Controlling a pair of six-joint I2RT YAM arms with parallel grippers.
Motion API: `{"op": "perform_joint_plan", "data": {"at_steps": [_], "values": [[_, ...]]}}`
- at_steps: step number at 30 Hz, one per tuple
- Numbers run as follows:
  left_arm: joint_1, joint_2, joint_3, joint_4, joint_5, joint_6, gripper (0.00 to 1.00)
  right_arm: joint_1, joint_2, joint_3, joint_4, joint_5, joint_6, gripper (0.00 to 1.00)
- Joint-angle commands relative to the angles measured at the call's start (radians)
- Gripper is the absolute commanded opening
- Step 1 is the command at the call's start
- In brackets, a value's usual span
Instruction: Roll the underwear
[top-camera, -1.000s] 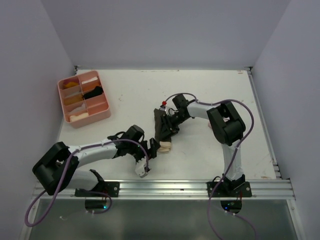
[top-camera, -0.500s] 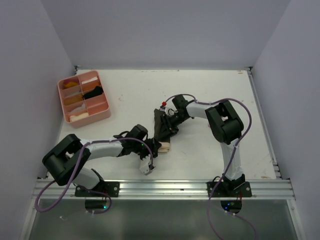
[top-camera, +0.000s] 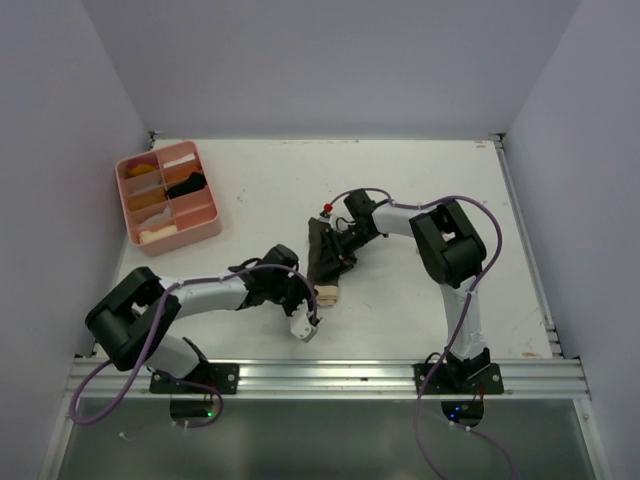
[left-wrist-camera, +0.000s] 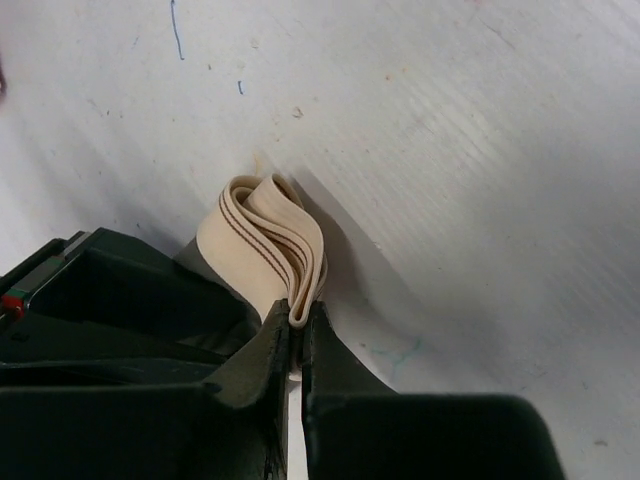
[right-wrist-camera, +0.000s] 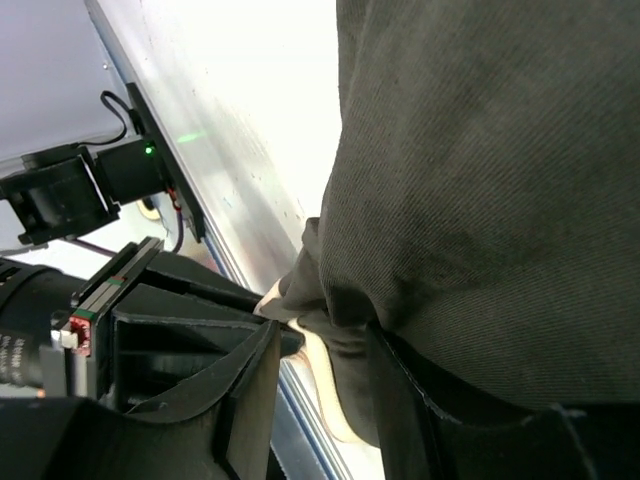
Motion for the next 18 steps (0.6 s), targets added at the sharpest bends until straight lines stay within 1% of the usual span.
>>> {"op": "perform_joint_plan", "data": {"at_steps": [1, 3, 6, 8, 10, 11, 12, 14, 16, 17, 18], "values": [[0.005, -0.012, 0.077, -0.079, 0.069, -0.191, 0.0, 0.003, 0.008, 0.009, -0.035, 0.089, -0.059, 0.46], [0.028, -0.015, 0.106, -0.158, 0.143, -0.233, 0.0, 0.001, -0.009, 0.02, -0.048, 0.087, -0.069, 0.49], [0.065, -0.011, 0.152, -0.218, 0.226, -0.317, 0.0, -0.014, -0.056, 0.043, -0.057, 0.081, -0.088, 0.58], [0.092, 0.003, 0.197, -0.263, 0.287, -0.36, 0.0, -0.037, -0.091, 0.055, -0.06, 0.066, -0.088, 0.61], [0.105, 0.052, 0.276, -0.371, 0.329, -0.379, 0.0, -0.054, -0.111, 0.069, -0.058, 0.053, -0.085, 0.63], [0.115, 0.092, 0.307, -0.41, 0.377, -0.383, 0.0, -0.072, -0.125, 0.075, -0.068, 0.053, -0.085, 0.63], [0.124, 0.113, 0.333, -0.485, 0.399, -0.382, 0.0, -0.083, -0.131, 0.09, -0.078, 0.053, -0.097, 0.65], [0.15, 0.168, 0.39, -0.551, 0.445, -0.388, 0.0, -0.12, -0.151, 0.095, -0.089, 0.041, -0.102, 0.68], [0.172, 0.204, 0.424, -0.582, 0.49, -0.394, 0.0, -0.142, -0.165, 0.103, -0.109, 0.04, -0.135, 0.71], [0.199, 0.236, 0.45, -0.597, 0.51, -0.399, 0.0, -0.16, -0.176, 0.1, -0.118, 0.049, -0.147, 0.75], [0.215, 0.251, 0.464, -0.623, 0.53, -0.403, 0.0, -0.168, -0.2, 0.091, -0.12, 0.05, -0.176, 0.76]]}}
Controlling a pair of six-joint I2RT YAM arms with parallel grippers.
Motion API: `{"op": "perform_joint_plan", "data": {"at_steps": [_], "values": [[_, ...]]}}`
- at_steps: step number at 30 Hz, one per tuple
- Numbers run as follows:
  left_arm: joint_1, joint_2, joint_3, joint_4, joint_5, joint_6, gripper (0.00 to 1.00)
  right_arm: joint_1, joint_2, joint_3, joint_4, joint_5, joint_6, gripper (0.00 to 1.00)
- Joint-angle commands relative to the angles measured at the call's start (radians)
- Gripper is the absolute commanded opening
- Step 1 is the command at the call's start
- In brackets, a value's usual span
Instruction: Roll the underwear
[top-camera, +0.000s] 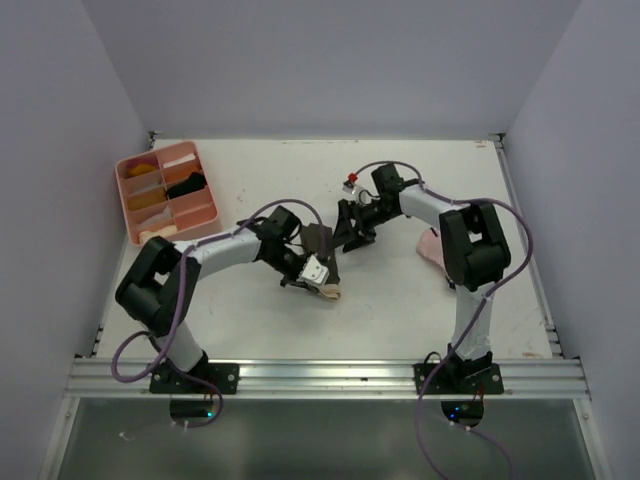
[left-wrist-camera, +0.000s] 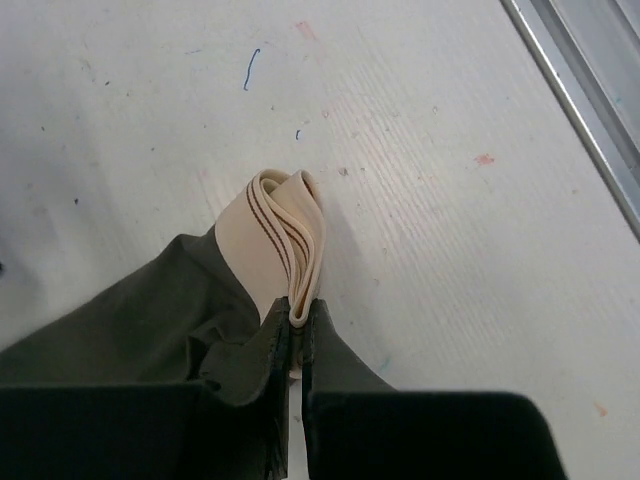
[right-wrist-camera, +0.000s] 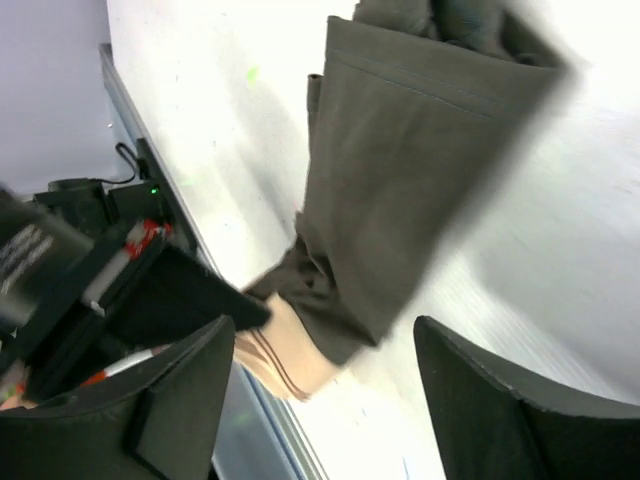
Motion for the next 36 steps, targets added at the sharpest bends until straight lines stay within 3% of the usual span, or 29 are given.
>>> {"op": "perform_joint_plan", "data": {"at_steps": [1, 5, 11, 15, 18, 22, 26, 36], "values": [[0.064, 0.061, 0.081, -0.166, 0.173, -0.041, 0.0, -0.037, -0.111, 0.018, -0.049, 0.023, -0.097, 0.78], [0.127, 0.124, 0.113, -0.202, 0.246, -0.088, 0.0, -0.046, -0.186, -0.019, -0.053, 0.052, -0.203, 0.86], [0.198, 0.263, 0.211, -0.237, 0.32, -0.17, 0.0, -0.046, -0.292, -0.106, -0.009, 0.042, -0.329, 0.88], [0.244, 0.424, 0.34, -0.505, 0.391, -0.054, 0.0, -0.043, -0.343, -0.143, -0.007, 0.062, -0.412, 0.88], [0.281, 0.561, 0.463, -0.756, 0.447, 0.15, 0.0, -0.028, -0.392, -0.178, 0.029, 0.074, -0.458, 0.89], [0.33, 0.647, 0.533, -0.774, 0.484, 0.114, 0.0, 0.055, -0.467, -0.255, 0.148, 0.089, -0.53, 0.89], [0.339, 0.665, 0.559, -0.774, 0.484, 0.094, 0.0, 0.173, -0.513, -0.327, 0.23, 0.213, -0.625, 0.89], [0.339, 0.694, 0.586, -0.774, 0.484, 0.065, 0.0, 0.245, -0.438, -0.41, 0.448, 0.255, -0.552, 0.85]]}}
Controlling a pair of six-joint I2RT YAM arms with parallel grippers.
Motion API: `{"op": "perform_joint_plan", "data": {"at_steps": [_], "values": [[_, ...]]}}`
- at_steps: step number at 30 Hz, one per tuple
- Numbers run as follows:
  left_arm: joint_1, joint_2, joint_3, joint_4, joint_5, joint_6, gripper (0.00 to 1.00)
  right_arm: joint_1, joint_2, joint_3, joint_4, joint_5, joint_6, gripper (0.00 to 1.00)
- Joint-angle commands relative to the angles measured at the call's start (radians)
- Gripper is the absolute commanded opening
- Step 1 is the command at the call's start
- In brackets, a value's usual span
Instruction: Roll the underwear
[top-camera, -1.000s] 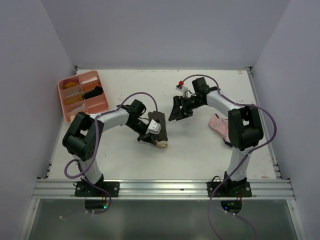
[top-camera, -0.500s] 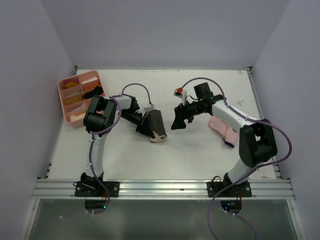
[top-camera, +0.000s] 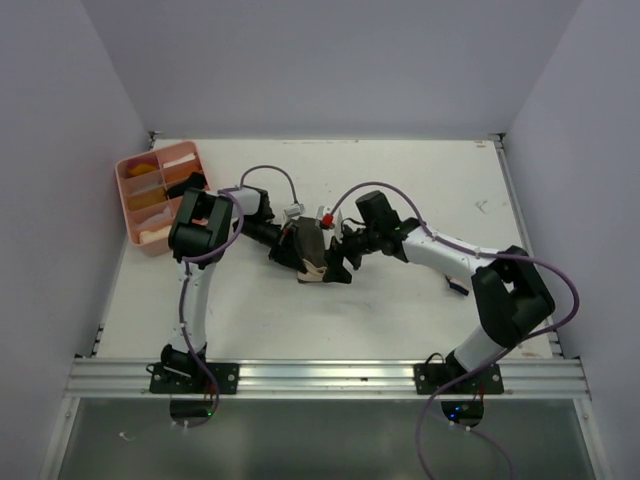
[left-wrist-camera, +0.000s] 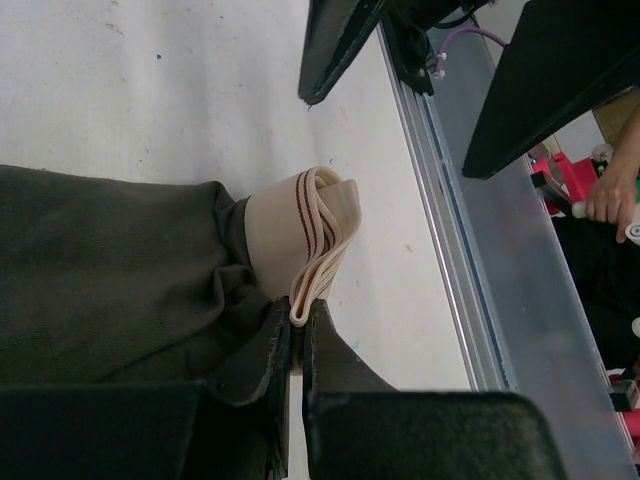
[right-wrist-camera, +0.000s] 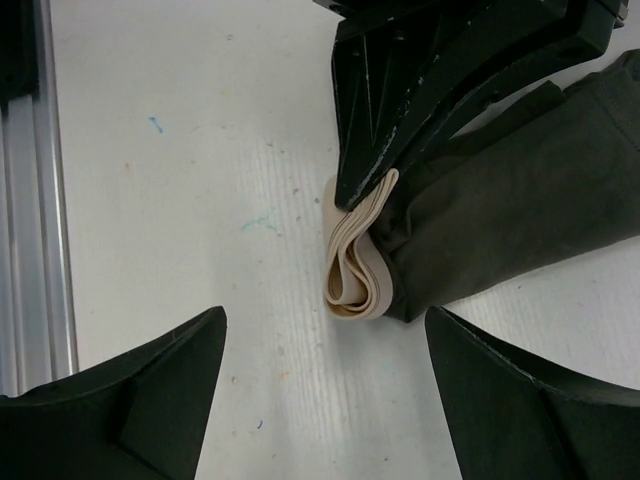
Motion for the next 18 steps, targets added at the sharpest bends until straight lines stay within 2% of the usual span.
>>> {"op": "perform_joint_plan", "data": {"at_steps": [1, 6, 10, 15, 18], "values": [[0.009, 0.023, 0.03, 0.002, -0.001, 0.025, 0.0, 0.017, 0.031, -0.02, 0.151, 0.043, 0.014, 0.84], [0.009, 0.031, 0.039, 0.003, -0.01, 0.013, 0.0, 0.04, 0.058, -0.024, 0.183, 0.028, 0.029, 0.8], [0.01, 0.043, 0.049, 0.002, -0.011, 0.004, 0.0, 0.061, 0.097, -0.02, 0.186, 0.02, 0.029, 0.69], [0.01, 0.048, 0.056, 0.002, -0.013, -0.004, 0.0, 0.066, 0.161, -0.015, 0.191, 0.026, 0.035, 0.63], [0.01, 0.054, 0.061, 0.002, -0.013, -0.009, 0.0, 0.066, 0.181, -0.018, 0.198, 0.025, 0.035, 0.56]]}}
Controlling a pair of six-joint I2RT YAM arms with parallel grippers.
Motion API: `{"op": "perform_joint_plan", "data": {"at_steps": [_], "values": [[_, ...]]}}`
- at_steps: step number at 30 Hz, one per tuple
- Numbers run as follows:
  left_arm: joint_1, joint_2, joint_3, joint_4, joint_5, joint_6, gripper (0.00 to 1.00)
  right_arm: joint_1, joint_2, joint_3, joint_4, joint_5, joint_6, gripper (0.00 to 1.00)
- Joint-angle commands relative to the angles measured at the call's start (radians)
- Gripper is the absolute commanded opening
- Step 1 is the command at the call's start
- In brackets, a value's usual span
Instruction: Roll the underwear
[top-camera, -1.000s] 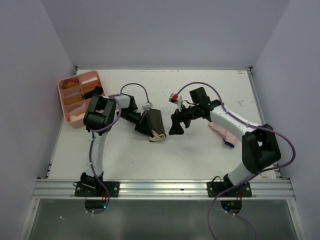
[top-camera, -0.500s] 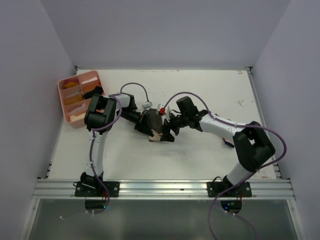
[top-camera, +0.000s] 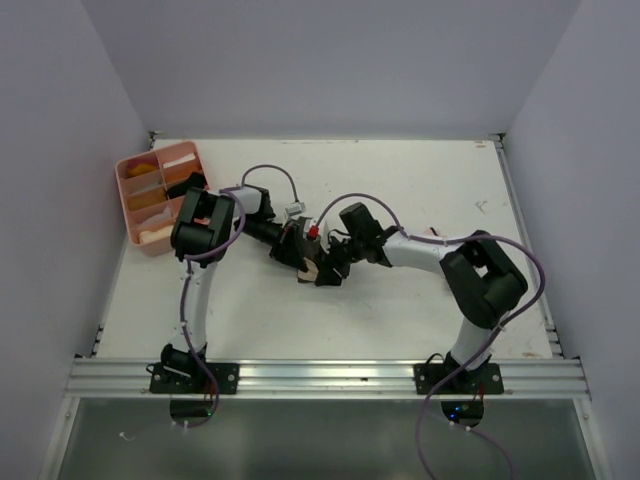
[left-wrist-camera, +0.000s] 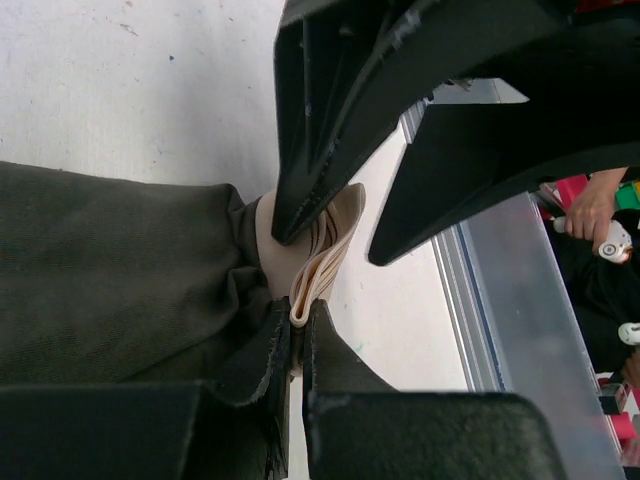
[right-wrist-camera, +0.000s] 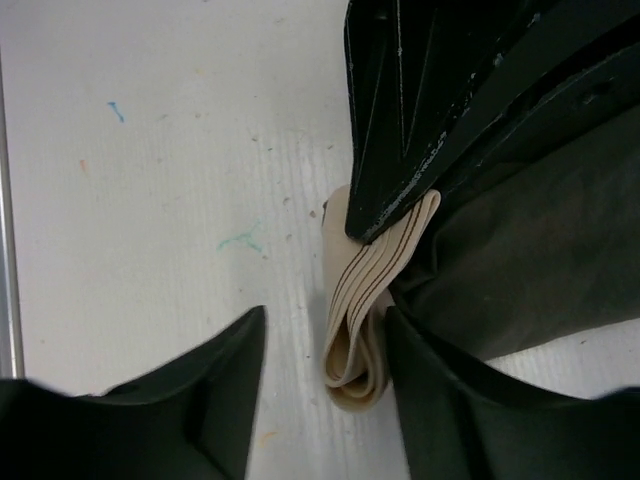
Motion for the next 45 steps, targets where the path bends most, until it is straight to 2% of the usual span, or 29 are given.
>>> {"op": "perform_joint_plan", "data": {"at_steps": [1, 3, 5, 6, 7, 8, 9, 11, 12, 14, 17, 20, 23, 24, 26, 27, 28, 30, 32, 34, 35, 37, 41, 45], "values": [[0.01, 0.026, 0.026, 0.017, -0.014, 0.009, 0.0, 0.002, 0.015, 0.0, 0.058, -0.011, 0.009, 0.47], [0.013, 0.028, 0.026, 0.017, -0.014, 0.009, 0.0, 0.002, 0.022, 0.0, 0.064, -0.013, 0.031, 0.39], [0.012, 0.022, 0.023, 0.017, -0.014, 0.01, 0.0, 0.0, 0.034, 0.02, 0.049, -0.02, 0.045, 0.26], [0.012, 0.019, 0.02, 0.017, -0.016, 0.013, 0.0, 0.002, 0.05, 0.028, 0.041, -0.026, 0.049, 0.16], [0.012, 0.015, 0.019, 0.017, -0.017, 0.016, 0.02, 0.0, 0.06, 0.036, 0.017, -0.034, 0.057, 0.1], [0.012, 0.011, 0.017, 0.02, -0.019, 0.021, 0.07, 0.0, 0.074, 0.06, -0.003, -0.04, 0.063, 0.06], [0.013, -0.007, 0.008, 0.031, -0.024, 0.027, 0.21, 0.002, 0.106, 0.072, -0.034, -0.051, 0.072, 0.0], [0.016, -0.041, -0.009, 0.072, -0.037, 0.017, 0.29, 0.0, 0.136, 0.111, -0.065, -0.065, 0.098, 0.0], [0.022, -0.063, -0.022, 0.112, -0.06, -0.05, 0.36, 0.002, 0.154, 0.122, -0.078, -0.074, 0.109, 0.0], [0.035, -0.161, -0.071, 0.256, -0.089, -0.127, 0.43, -0.001, 0.198, 0.157, -0.123, -0.11, 0.134, 0.0], [0.07, -0.34, -0.137, 0.478, -0.169, -0.326, 0.48, -0.01, 0.246, 0.197, -0.161, -0.163, 0.152, 0.0], [0.117, -0.518, -0.179, 0.616, -0.264, -0.364, 0.5, -0.038, 0.3, 0.257, -0.21, -0.219, 0.186, 0.0], [0.144, -0.702, -0.285, 0.71, -0.387, -0.318, 0.52, -0.075, 0.372, 0.301, -0.215, -0.311, 0.258, 0.0], [0.145, -0.8, -0.362, 0.735, -0.427, -0.269, 0.54, -0.095, 0.405, 0.309, -0.215, -0.362, 0.279, 0.0], [0.145, -0.888, -0.455, 0.773, -0.458, -0.193, 0.55, -0.113, 0.427, 0.307, -0.165, -0.405, 0.356, 0.0], [0.142, -0.975, -0.498, 0.785, -0.473, -0.11, 0.57, -0.128, 0.439, 0.3, -0.137, -0.428, 0.406, 0.0], [0.138, -1.018, -0.607, 0.836, -0.491, -0.084, 0.57, -0.136, 0.446, 0.292, -0.093, -0.457, 0.457, 0.0], [0.095, -1.137, -0.723, 0.909, -0.568, -0.013, 0.57, -0.147, 0.462, 0.297, -0.077, -0.477, 0.492, 0.0], [0.052, -1.213, -0.902, 1.03, -0.623, 0.05, 0.56, -0.148, 0.492, 0.312, -0.075, -0.484, 0.509, 0.0], [-0.051, -1.313, -1.013, 1.179, -0.705, 0.131, 0.56, -0.148, 0.524, 0.344, -0.115, -0.468, 0.508, 0.0], [-0.08, -1.337, -1.109, 1.225, -0.72, 0.159, 0.56, -0.148, 0.537, 0.361, -0.14, -0.465, 0.502, 0.0], [-0.161, -1.361, -1.159, 1.276, -0.755, 0.196, 0.54, -0.148, 0.559, 0.41, -0.212, -0.433, 0.497, 0.0], [-0.253, -1.309, -1.185, 1.316, -0.791, 0.162, 0.54, -0.148, 0.62, 0.479, -0.316, -0.376, 0.485, 0.0], [-0.31, -1.241, -1.207, 1.446, -0.82, 0.173, 0.56, -0.148, 0.656, 0.502, -0.359, -0.358, 0.496, 0.0]]}}
